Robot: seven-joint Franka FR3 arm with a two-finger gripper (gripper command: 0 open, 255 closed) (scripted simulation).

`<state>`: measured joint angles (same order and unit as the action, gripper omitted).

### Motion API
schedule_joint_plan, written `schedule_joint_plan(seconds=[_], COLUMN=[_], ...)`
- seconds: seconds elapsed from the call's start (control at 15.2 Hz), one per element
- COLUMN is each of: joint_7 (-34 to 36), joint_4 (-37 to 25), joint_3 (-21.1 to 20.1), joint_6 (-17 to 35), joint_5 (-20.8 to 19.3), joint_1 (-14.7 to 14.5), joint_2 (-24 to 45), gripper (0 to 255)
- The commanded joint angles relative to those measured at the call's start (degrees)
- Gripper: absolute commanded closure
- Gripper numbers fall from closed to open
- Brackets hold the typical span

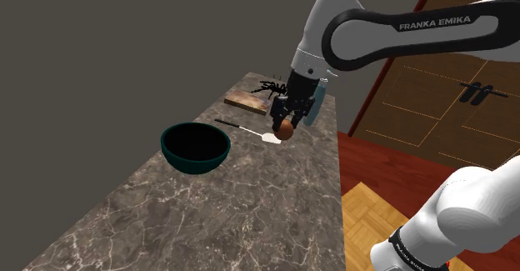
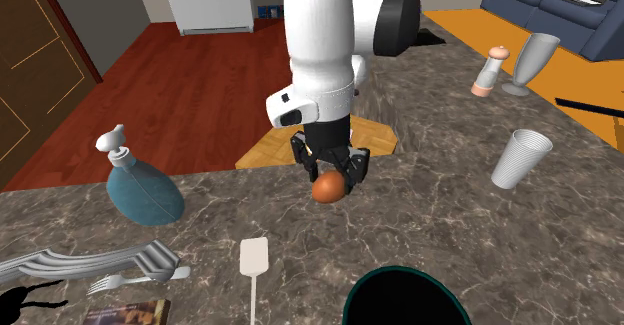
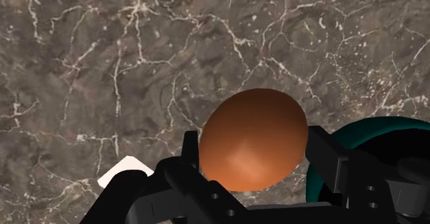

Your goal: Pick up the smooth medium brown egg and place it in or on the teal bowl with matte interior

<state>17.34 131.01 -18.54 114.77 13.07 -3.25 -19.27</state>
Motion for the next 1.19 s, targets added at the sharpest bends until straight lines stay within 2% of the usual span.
schedule_joint_plan(seconds=[0.0, 0.26, 0.66, 1.12], joint_7=[0.15, 0.39, 8.27, 18.07], joint_4=[-1.21, -3.49, -15.92, -34.21], joint_3=[0.14, 0.42, -4.61, -8.56], joint_6=[-1.55, -4.29, -4.02, -6.84], joint_5=[-0.09, -0.27, -3.83, -11.62], joint_1=[0.03, 0.12, -0.72, -4.16], joint_2=[-0.33, -0.81, 11.31, 27.40], gripper=[255, 255, 255, 255])
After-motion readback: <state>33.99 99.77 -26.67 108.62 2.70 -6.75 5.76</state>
